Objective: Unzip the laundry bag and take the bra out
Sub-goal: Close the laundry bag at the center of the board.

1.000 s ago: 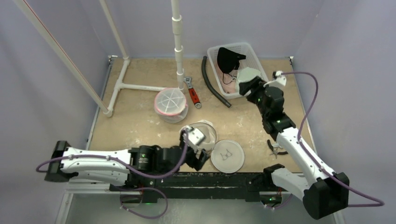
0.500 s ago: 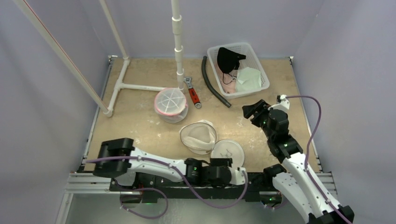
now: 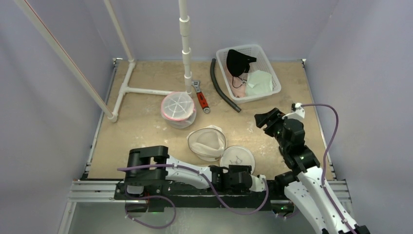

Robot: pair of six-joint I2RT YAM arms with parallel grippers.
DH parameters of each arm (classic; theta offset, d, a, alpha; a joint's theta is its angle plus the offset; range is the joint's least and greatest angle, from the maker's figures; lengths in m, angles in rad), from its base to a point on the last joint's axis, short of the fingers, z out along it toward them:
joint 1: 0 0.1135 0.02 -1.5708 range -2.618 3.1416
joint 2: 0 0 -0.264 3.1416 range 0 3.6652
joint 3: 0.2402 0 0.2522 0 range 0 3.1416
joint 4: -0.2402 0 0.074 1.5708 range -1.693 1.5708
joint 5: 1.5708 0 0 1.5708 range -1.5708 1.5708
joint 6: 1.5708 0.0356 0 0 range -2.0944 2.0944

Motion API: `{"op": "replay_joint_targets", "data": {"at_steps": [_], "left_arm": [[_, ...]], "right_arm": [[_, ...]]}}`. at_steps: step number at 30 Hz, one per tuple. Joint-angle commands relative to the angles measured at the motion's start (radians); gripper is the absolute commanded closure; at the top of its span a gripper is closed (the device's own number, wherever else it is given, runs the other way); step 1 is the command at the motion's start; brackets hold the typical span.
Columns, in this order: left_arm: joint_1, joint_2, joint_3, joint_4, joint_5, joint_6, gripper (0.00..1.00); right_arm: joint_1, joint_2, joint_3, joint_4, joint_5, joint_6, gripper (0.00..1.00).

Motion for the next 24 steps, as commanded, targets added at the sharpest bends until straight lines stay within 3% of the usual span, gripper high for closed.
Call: {"op": "replay_joint_targets", "data": {"at_steps": [1, 5, 12, 24], "left_arm": [[0.016, 0.047, 0.047, 0.056, 0.014, 0.003, 0.46], [0.023, 0.080, 0.056, 0.054, 0.023, -0.007, 0.58], [0.023, 0.046, 0.040, 0.064, 0.018, -0.031, 1.00], [0.051, -0.264, -0.076, 0.258, -0.058, -0.176, 1.00]], "right_arm": [[-0.003, -0.028, 0.024, -0.011, -0.002, 0.000, 0.28], [-0.003, -0.037, 0.034, -0.022, -0.005, -0.005, 0.28], [-0.003, -0.054, 0.058, -0.047, 0.011, -0.019, 0.28], [-0.003, -0.054, 0.276, -0.132, 0.106, -0.123, 0.27]]}}
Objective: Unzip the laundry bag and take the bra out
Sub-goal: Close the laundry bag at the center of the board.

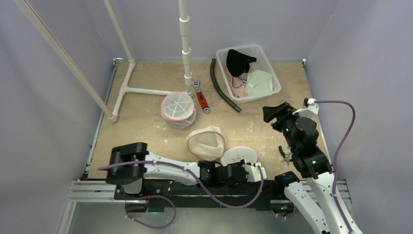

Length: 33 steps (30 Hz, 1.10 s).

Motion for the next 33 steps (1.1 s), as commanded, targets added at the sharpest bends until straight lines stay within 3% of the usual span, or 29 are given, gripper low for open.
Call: {"op": "replay_joint_targets", "data": {"at_steps": [1, 8, 14, 26, 33], "left_arm": [[0.036, -0.173, -0.041, 0.158, -0.017, -0.128, 1.00], [0.132, -0.396, -0.158, 0.300, 0.036, -0.286, 1.00], [0.235, -0.541, -0.295, 0.389, 0.017, -0.438, 1.00], [0.388, -0.832, -0.632, 0.597, -0.115, -0.895, 1.00], [0.388, -0.906, -0.876, 0.803, -0.250, -1.150, 1.00]], "right_arm": [[-0.002, 0.000, 0.131, -0.019, 0.040, -0.065, 0.27], [-0.003, 0.006, 0.136, -0.025, 0.008, -0.068, 0.27], [-0.002, -0.002, 0.029, 0.028, -0.059, -0.035, 0.26], [-0.003, -0.041, -0.152, 0.171, -0.314, 0.015, 0.27], [-0.002, -0.071, -0.311, 0.359, -0.527, 0.213, 0.29]]}}
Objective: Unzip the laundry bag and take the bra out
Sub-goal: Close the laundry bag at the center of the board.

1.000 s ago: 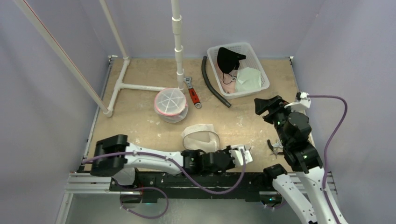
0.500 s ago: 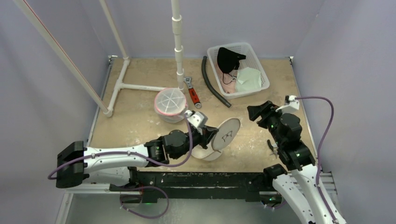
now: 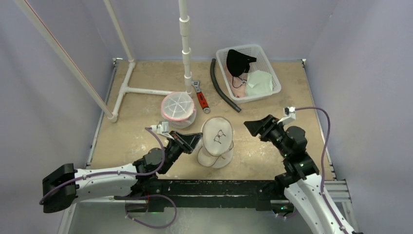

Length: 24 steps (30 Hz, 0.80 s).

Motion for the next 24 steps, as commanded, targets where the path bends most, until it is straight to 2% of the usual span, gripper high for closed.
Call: {"op": "replay_joint_targets", "data": {"at_steps": [1, 3, 11, 18, 24], "left_arm": [[0.004, -0.012, -0.130, 0.211, -0.120, -0.226, 1.00], [0.004, -0.001, -0.183, 0.283, -0.157, -0.258, 1.00], [0.004, 0.071, -0.245, 0.393, -0.230, -0.297, 1.00], [0.004, 0.188, -0.257, 0.545, -0.274, -0.286, 1.00], [0.004, 0.261, -0.257, 0.645, -0.273, -0.267, 1.00]], "right_arm": [[-0.002, -0.009, -0.121, 0.220, -0.210, 0.199, 0.29], [0.000, -0.015, -0.183, 0.282, -0.260, 0.269, 0.30], [0.009, -0.030, -0.234, 0.251, -0.334, 0.363, 0.31], [0.117, 0.055, -0.291, 0.317, -0.334, 0.423, 0.31], [0.241, 0.102, -0.319, 0.400, -0.260, 0.509, 0.31]]}}
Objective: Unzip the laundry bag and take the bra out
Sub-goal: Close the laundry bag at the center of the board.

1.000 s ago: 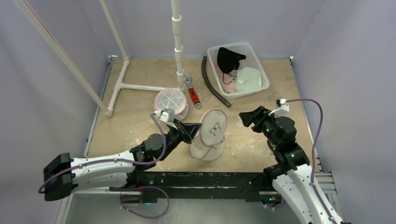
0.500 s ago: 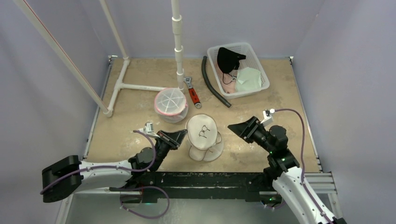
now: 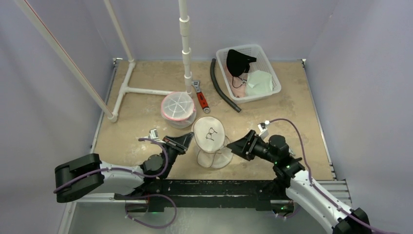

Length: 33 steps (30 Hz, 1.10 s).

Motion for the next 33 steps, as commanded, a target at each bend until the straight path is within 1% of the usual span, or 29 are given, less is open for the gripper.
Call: {"op": "replay_joint_targets", "data": {"at_steps": [1, 6, 9, 14, 17, 22, 27, 33], "left_arm": [[0.003, 0.024, -0.013, 0.144, -0.017, 0.000, 1.00], [0.004, 0.030, -0.013, 0.164, -0.001, 0.013, 1.00], [0.002, 0.023, -0.013, 0.161, 0.005, 0.022, 1.00], [0.002, 0.020, -0.013, 0.160, 0.018, 0.024, 1.00], [0.001, 0.020, -0.024, 0.165, 0.020, 0.021, 1.00], [0.001, 0.023, -0.048, 0.167, 0.026, 0.006, 1.00], [-0.005, 0.043, -0.049, 0.188, 0.028, 0.003, 1.00], [-0.014, 0.060, -0.059, 0.216, 0.025, 0.001, 1.00]], "right_arm": [[0.073, 0.038, -0.009, 0.143, 0.049, 0.083, 0.31], [0.147, 0.170, -0.004, 0.257, 0.105, 0.131, 0.32], [0.187, 0.234, 0.022, 0.277, 0.144, 0.139, 0.33], [0.232, 0.296, 0.028, 0.313, 0.211, 0.170, 0.33], [0.249, 0.305, 0.011, 0.369, 0.262, 0.210, 0.34], [0.262, 0.333, 0.010, 0.400, 0.331, 0.241, 0.35], [0.272, 0.423, 0.033, 0.461, 0.332, 0.251, 0.36], [0.296, 0.494, 0.051, 0.491, 0.359, 0.261, 0.38]]}}
